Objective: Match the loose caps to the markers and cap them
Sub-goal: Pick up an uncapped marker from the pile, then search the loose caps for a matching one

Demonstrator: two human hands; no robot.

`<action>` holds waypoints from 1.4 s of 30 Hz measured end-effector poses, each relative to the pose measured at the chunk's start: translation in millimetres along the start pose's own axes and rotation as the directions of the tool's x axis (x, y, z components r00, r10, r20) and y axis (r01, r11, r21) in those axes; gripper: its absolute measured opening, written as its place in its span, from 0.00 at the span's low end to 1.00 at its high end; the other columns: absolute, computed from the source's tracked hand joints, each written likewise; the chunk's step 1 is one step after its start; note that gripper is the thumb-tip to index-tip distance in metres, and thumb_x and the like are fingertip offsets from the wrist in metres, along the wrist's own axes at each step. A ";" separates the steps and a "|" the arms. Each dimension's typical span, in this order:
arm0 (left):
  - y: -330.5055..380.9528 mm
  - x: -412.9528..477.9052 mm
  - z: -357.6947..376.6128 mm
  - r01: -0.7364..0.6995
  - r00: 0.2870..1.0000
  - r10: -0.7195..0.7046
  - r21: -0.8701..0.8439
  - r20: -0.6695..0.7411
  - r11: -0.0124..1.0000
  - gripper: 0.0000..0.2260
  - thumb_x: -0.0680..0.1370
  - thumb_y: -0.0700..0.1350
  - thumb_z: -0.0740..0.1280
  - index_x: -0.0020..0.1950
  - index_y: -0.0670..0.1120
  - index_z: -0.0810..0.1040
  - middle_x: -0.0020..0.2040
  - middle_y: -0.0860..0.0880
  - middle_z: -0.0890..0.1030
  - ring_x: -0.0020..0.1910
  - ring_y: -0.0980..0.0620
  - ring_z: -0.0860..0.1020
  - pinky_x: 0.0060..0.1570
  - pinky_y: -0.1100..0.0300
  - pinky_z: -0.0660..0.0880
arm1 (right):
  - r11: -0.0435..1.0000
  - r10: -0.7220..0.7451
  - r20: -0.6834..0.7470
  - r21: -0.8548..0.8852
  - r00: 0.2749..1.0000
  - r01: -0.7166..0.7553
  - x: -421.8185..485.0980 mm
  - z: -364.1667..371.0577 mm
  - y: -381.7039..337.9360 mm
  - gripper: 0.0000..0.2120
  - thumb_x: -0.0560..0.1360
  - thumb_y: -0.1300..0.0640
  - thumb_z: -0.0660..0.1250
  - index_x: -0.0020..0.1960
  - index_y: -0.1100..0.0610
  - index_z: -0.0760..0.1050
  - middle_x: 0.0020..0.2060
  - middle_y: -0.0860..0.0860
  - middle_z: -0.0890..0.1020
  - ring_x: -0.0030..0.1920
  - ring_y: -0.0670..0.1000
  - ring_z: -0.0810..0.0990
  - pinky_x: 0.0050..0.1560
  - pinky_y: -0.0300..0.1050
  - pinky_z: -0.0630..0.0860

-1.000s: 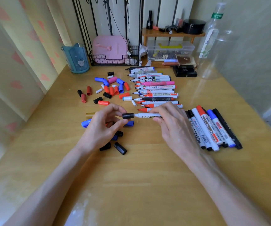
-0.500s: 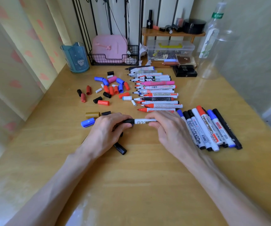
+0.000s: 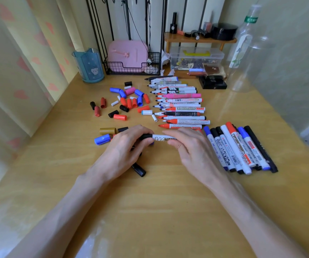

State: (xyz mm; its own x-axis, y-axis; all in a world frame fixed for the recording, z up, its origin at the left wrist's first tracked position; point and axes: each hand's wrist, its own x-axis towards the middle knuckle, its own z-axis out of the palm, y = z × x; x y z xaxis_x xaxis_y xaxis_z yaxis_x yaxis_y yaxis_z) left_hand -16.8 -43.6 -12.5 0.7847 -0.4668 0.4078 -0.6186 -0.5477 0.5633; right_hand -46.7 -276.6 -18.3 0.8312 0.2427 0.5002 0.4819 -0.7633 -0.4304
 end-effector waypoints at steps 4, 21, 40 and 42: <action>-3.8 1.5 0.7 0.006 0.999 -0.006 -0.008 -0.032 1.000 0.07 0.84 0.50 0.65 0.59 0.51 0.80 0.50 0.59 0.80 0.47 0.55 0.80 0.45 0.60 0.76 | 0.999 -0.011 0.001 -0.039 1.000 0.011 -0.5 -3.5 -3.4 0.10 0.83 0.51 0.68 0.63 0.49 0.81 0.53 0.42 0.83 0.53 0.48 0.80 0.55 0.54 0.74; 29.9 43.0 52.4 -0.033 0.999 0.033 -0.013 0.001 0.999 0.18 0.80 0.55 0.70 0.69 0.52 0.77 0.60 0.56 0.75 0.56 0.61 0.76 0.51 0.73 0.69 | 0.710 0.571 -0.144 -0.409 0.808 -0.574 -14.6 -72.9 35.0 0.11 0.77 0.47 0.71 0.54 0.52 0.77 0.43 0.51 0.83 0.48 0.59 0.81 0.38 0.48 0.68; -8.3 24.6 7.9 0.055 0.996 -0.052 0.051 -0.069 0.997 0.15 0.80 0.50 0.72 0.66 0.54 0.79 0.58 0.56 0.78 0.56 0.55 0.78 0.49 0.57 0.77 | 0.906 0.237 -0.133 -0.327 0.962 -0.268 -4.2 -28.2 35.7 0.11 0.75 0.52 0.74 0.56 0.52 0.80 0.47 0.50 0.80 0.50 0.56 0.76 0.52 0.53 0.74; -15.7 18.3 -1.1 0.087 0.994 -0.083 0.048 -0.070 0.995 0.15 0.80 0.49 0.72 0.66 0.54 0.79 0.57 0.57 0.78 0.56 0.55 0.78 0.50 0.56 0.77 | 0.919 0.210 -0.079 -0.325 0.975 -0.224 -0.2 -20.5 36.2 0.13 0.75 0.52 0.73 0.59 0.52 0.80 0.52 0.50 0.81 0.53 0.56 0.76 0.53 0.54 0.74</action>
State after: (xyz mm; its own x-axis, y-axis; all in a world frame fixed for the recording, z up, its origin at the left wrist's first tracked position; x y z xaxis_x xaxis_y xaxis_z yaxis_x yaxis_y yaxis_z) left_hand 7.4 -42.8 -13.1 0.8343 -0.3701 0.4087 -0.5495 -0.6188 0.5614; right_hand -35.1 -316.6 -18.6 0.8893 0.0290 0.4564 0.1662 -0.9502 -0.2635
